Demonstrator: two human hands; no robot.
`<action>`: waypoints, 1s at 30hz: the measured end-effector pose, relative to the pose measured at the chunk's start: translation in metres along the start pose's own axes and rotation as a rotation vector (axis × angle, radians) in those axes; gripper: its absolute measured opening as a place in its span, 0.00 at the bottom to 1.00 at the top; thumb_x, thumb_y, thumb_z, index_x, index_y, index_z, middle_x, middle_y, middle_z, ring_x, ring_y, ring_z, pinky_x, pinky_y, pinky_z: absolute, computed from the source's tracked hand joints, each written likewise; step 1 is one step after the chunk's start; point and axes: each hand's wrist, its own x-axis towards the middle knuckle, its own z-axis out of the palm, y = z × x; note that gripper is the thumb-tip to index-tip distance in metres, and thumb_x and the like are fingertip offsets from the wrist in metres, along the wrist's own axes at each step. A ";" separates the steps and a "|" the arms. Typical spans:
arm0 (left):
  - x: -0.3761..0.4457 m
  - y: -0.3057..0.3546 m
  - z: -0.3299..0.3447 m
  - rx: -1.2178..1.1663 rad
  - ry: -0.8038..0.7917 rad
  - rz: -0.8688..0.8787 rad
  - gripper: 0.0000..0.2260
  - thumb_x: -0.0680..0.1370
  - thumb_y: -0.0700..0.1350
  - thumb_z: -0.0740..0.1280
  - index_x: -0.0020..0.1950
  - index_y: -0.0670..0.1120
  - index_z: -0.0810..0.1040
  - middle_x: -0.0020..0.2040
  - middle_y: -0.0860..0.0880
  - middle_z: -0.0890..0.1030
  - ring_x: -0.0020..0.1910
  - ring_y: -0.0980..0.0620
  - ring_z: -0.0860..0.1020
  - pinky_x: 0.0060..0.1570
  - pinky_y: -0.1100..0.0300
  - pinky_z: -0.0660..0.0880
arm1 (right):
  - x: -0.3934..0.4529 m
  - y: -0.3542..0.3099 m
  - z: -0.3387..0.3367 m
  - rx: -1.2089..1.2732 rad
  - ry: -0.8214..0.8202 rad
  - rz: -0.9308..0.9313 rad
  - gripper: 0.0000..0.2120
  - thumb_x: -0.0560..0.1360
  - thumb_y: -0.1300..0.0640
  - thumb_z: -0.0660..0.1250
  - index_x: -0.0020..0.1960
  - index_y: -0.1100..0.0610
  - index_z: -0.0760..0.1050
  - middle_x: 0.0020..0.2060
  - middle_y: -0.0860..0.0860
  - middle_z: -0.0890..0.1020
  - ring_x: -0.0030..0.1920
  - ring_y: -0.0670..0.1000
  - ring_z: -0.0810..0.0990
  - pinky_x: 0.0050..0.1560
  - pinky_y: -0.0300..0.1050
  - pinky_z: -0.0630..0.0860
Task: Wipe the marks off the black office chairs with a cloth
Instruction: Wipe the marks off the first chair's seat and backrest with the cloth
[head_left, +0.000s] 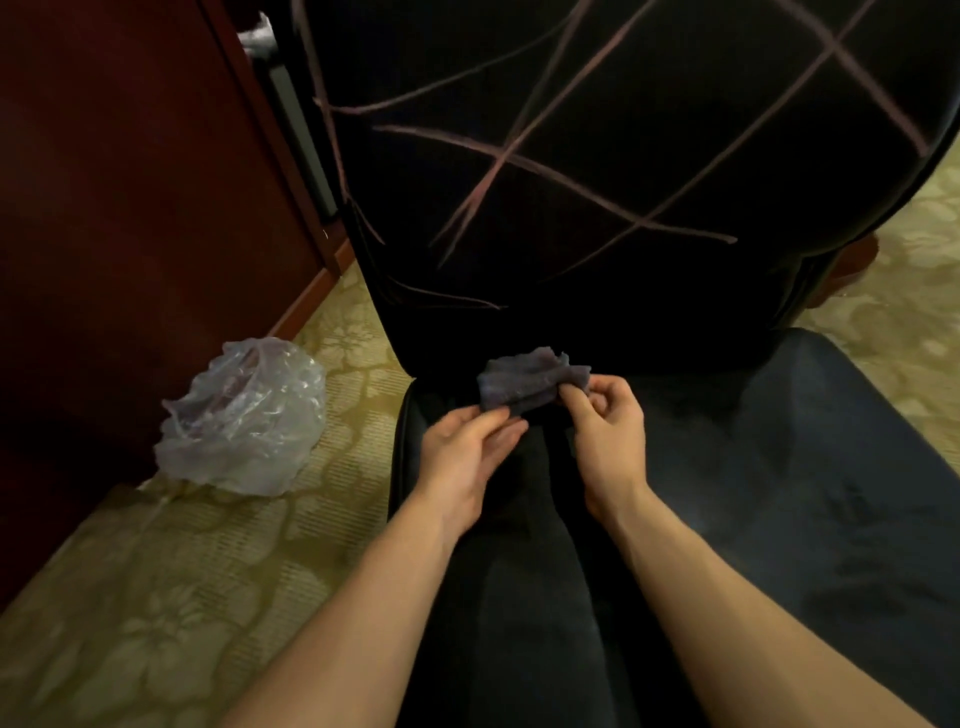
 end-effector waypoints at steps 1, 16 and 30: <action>-0.001 0.001 -0.002 -0.003 -0.005 -0.009 0.07 0.78 0.32 0.66 0.56 0.35 0.78 0.45 0.38 0.85 0.47 0.44 0.85 0.46 0.61 0.82 | -0.001 0.001 0.002 0.005 0.003 0.007 0.04 0.78 0.60 0.68 0.46 0.54 0.74 0.31 0.45 0.78 0.35 0.44 0.76 0.40 0.41 0.74; -0.003 0.023 0.003 0.121 -0.022 -0.018 0.05 0.80 0.36 0.67 0.50 0.44 0.74 0.41 0.40 0.81 0.38 0.48 0.83 0.36 0.61 0.81 | 0.007 0.002 0.016 -0.216 0.105 0.030 0.07 0.76 0.54 0.70 0.41 0.53 0.75 0.32 0.49 0.83 0.33 0.46 0.78 0.35 0.44 0.72; 0.061 0.051 0.006 0.121 -0.257 -0.103 0.04 0.79 0.34 0.66 0.54 0.36 0.75 0.39 0.39 0.80 0.27 0.53 0.82 0.32 0.64 0.81 | 0.002 0.002 0.048 -0.487 0.348 -0.070 0.10 0.71 0.50 0.70 0.42 0.56 0.75 0.37 0.54 0.83 0.42 0.55 0.83 0.47 0.56 0.79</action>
